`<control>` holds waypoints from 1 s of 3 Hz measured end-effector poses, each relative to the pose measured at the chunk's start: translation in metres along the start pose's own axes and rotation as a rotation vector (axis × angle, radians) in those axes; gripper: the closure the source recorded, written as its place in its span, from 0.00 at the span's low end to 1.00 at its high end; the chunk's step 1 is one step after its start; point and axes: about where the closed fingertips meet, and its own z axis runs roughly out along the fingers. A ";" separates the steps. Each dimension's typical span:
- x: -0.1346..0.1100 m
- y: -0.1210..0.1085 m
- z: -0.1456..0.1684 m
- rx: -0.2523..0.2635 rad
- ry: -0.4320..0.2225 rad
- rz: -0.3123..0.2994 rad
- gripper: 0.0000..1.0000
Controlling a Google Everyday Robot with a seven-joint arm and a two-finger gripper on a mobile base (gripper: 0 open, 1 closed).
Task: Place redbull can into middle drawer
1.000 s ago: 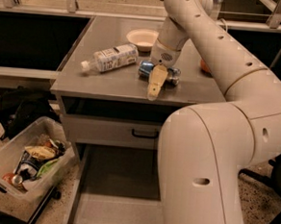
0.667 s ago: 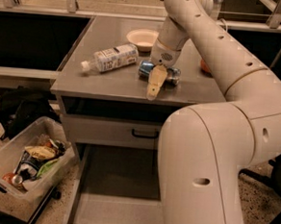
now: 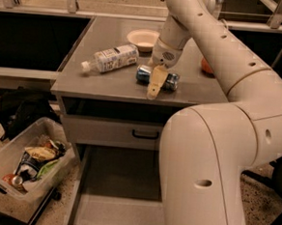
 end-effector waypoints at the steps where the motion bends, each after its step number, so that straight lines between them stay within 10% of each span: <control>1: 0.000 0.000 0.000 0.000 0.000 0.000 0.88; 3: 0.000 0.000 0.000 0.000 0.000 0.000 1.00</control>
Offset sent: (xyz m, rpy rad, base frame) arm 0.0000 0.0000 0.0000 0.0000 0.0000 0.0000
